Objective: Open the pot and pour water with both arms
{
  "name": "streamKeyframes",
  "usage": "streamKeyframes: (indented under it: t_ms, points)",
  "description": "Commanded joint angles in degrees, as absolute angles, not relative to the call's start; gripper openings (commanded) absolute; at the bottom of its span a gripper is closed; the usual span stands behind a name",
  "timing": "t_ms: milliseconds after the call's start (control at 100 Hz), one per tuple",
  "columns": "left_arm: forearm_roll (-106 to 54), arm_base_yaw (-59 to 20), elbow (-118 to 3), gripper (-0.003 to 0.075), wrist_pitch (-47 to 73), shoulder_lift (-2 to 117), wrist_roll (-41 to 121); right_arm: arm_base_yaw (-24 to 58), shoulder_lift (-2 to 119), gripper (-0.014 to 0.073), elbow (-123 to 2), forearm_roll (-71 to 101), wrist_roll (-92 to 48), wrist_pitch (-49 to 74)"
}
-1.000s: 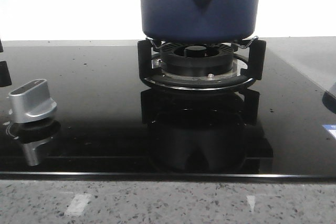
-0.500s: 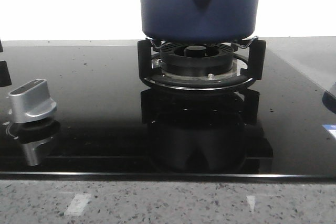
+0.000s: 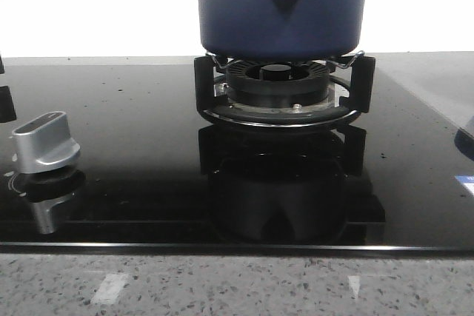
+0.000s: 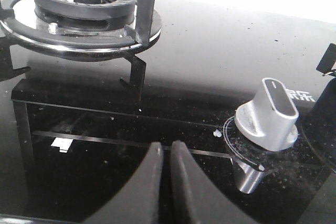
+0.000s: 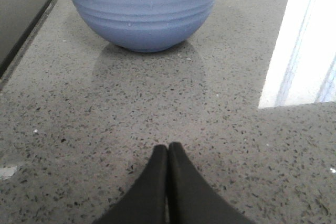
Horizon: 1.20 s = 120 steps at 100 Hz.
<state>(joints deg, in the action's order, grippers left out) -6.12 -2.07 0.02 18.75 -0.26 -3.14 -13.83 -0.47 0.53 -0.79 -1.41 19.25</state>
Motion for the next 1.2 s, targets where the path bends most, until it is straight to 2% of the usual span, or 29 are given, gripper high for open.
streamKeyframes:
  t_ms: [0,240,430,620,770,970,1110,1190]
  points:
    - [-6.7,-1.83,1.91,-0.002,15.77,-1.77,-3.19,-14.11,-1.68,-0.0074,2.11,-2.17,-1.79,16.32]
    - [-6.7,-1.83,1.91,-0.002,15.77,-1.77,-3.19,-14.11,-1.68,-0.0074,2.11,0.0,-1.79,1.65]
    - [-0.99,-1.83,1.91,-0.002,13.66,-1.77,-3.07,-14.11,-1.68,-0.0074,2.11,16.04,-1.67,-5.6]
    - [-8.29,-1.83,1.91,-0.002,-8.27,-1.77,-3.45,-14.11,-1.68,-0.0074,2.11,41.82,0.0,-6.06]
    - [-22.42,-1.83,1.81,-0.002,-16.21,-1.77,-3.61,-14.11,-1.68,-0.0074,2.11,44.3,0.0,-6.85]
    - [-47.07,-1.83,1.69,-0.002,-15.13,-1.77,-3.7,-14.11,-1.68,-0.0074,1.89,44.3,0.0,-9.42]
    - [-47.02,-1.83,1.3,-0.002,-8.92,-1.77,-3.6,-14.11,-1.68,-0.0074,-0.45,43.12,0.0,-5.65]
    - [-43.66,-1.83,0.0,-0.002,-4.56,-1.66,-3.21,-14.11,-1.68,-0.0074,-3.44,36.22,0.0,-0.79]
